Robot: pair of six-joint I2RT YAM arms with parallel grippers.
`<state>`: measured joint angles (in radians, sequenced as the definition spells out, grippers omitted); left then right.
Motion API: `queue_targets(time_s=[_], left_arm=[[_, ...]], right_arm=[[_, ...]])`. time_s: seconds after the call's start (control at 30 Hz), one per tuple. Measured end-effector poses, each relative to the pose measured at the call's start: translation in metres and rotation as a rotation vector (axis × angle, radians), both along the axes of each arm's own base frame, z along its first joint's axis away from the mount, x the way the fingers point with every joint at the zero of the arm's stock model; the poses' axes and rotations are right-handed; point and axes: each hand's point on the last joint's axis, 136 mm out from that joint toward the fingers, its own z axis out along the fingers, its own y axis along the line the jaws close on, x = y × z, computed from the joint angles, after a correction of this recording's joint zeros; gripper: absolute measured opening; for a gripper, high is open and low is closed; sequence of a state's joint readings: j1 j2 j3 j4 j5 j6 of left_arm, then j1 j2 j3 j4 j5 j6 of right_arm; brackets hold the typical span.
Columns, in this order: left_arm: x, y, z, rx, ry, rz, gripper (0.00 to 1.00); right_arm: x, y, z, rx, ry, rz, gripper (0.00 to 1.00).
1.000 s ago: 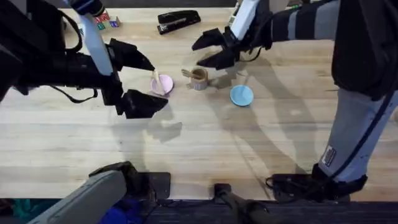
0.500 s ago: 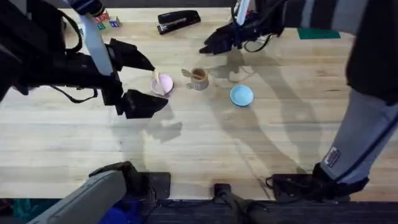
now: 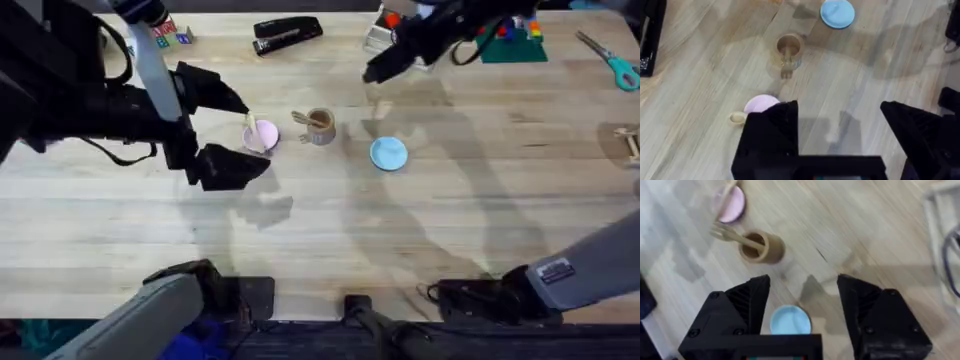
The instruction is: Pick up a utensil and set it on the pink plate, then put the other utensil in the container.
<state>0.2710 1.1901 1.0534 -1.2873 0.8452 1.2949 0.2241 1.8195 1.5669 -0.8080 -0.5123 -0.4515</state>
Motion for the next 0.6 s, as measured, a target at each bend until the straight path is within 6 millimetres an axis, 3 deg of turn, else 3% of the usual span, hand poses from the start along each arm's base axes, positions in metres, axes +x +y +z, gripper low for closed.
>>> queue_targets(time_s=[0.03, 0.27, 0.6], left_arm=[[0.0, 0.0, 0.0, 0.0, 0.0, 0.0, 0.995], [0.0, 0.0, 0.0, 0.0, 0.0, 0.0, 0.995], [0.0, 0.0, 0.0, 0.0, 0.0, 0.0, 0.995]], right_arm=[[-0.011, -0.018, 0.016, -0.086, -0.026, -0.039, 0.798], [-0.048, -0.053, 0.053, -0.23, -0.069, -0.108, 0.798], [-0.112, -0.081, 0.08, -0.316, -0.019, -0.137, 0.793]])
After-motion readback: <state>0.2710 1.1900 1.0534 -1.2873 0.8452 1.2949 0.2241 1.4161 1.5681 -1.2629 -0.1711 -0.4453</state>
